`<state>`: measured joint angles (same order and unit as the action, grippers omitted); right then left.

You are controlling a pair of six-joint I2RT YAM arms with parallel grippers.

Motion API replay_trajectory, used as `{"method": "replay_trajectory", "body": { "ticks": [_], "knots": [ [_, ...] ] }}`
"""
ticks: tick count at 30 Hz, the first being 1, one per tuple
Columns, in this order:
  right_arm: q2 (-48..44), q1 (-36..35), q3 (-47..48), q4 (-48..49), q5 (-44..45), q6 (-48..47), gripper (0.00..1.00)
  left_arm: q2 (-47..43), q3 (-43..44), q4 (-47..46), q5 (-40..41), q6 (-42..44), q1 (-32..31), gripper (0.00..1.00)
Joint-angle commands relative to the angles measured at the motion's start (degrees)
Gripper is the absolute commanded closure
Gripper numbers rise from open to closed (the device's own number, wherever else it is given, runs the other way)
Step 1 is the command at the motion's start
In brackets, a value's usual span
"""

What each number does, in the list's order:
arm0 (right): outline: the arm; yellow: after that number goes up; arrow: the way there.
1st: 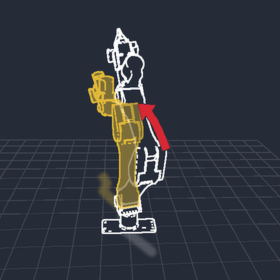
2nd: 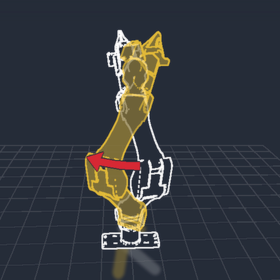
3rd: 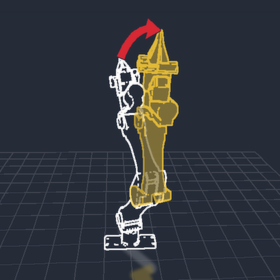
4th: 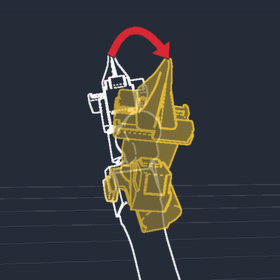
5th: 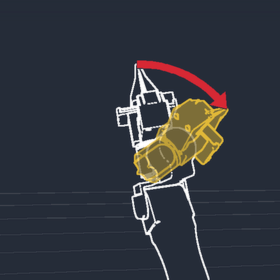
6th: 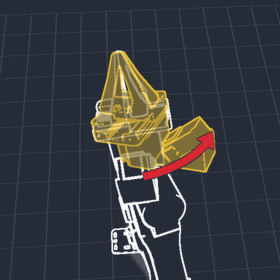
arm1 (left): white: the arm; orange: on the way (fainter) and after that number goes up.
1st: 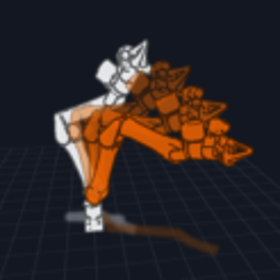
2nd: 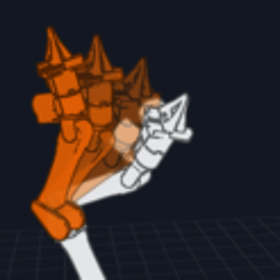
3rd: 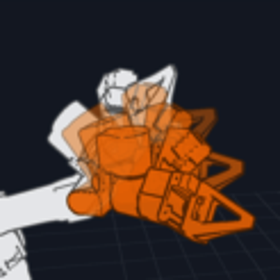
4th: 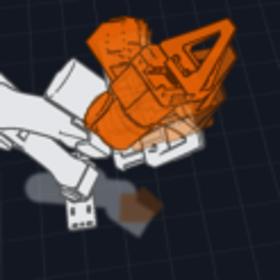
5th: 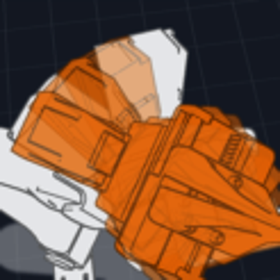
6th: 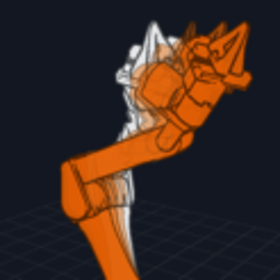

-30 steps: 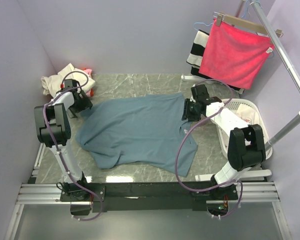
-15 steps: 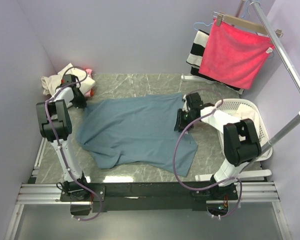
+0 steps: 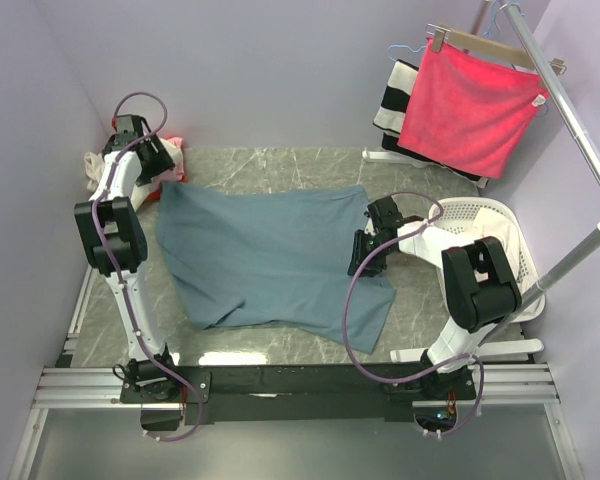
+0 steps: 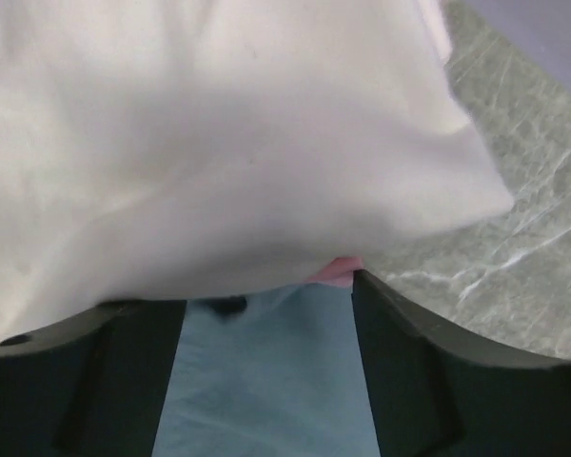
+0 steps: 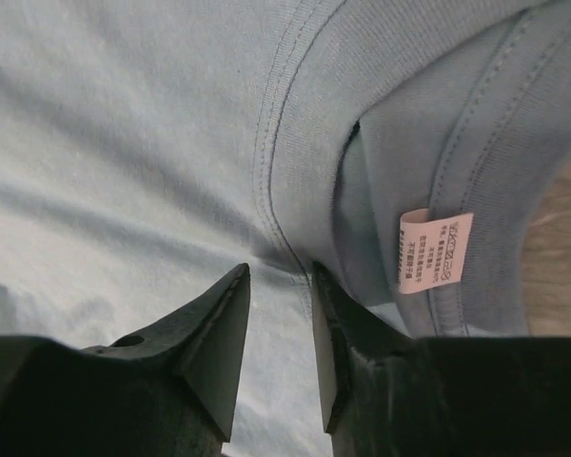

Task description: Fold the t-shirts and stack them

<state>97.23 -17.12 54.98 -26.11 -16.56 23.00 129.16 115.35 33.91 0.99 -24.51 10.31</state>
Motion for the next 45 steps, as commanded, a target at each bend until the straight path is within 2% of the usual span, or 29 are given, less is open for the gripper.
{"method": "replay_trajectory", "body": {
  "ticks": [1,3,5,10,15,18,22,25,30,38,45],
  "knots": [
    [-2.04,-0.01,0.29,0.18,8.29,-2.35,0.59,-9.94,-7.22,-1.46,-0.03,0.61,-0.11,0.23],
    [-2.57,-0.01,1.09,-0.26,8.47,-2.87,0.58,-14.62,-13.62,-2.97,0.15,0.34,-1.77,0.16],
    [-3.36,-0.1,2.41,-0.78,8.91,-3.31,0.58,-20.6,-16.2,-1.76,2.51,1.39,-4.92,0.11],
    [-6.25,-0.1,3.55,-1.93,9.43,-4.37,0.57,-31.92,-26.03,3.26,3.93,2.28,-13.63,0.11],
    [-10.3,-0.01,3.64,-3.34,12.24,-4.11,0.57,-39.85,-39.22,5.72,0.5,0.17,-22.07,0.13],
    [-12.32,-0.01,3.82,-1.76,11.91,-2.7,0.55,-41.62,-43.44,5.82,1.03,-1.76,-24.28,0.13],
    [-12.24,-0.8,5.31,-1.93,3.56,-3.4,0.56,-43.47,-47.58,4.42,-3.18,-2.56,-25.68,0.15],
    [-12.5,-4.49,4.44,-2.72,-0.91,-4.28,0.56,-43.3,-49.69,5.89,-4.6,-2.91,-28.13,0.17],
    [-12.07,-11.52,-0.3,-0.71,-0.05,-0.77,0.56,-41.98,-54.35,4.5,-3.54,-5.01,-32.01,0.19],
    [-9.87,-13.81,-7.69,1.85,0.3,4.32,0.57,-39.78,-59.96,5.72,-3.19,-9.32,-36.05,0.24],
    [-15.91,-18.2,-18.57,-2.01,2.4,12.39,0.58,-40.92,-66.74,10.82,-5.91,-15.74,-43.25,0.29]
  ]
}}
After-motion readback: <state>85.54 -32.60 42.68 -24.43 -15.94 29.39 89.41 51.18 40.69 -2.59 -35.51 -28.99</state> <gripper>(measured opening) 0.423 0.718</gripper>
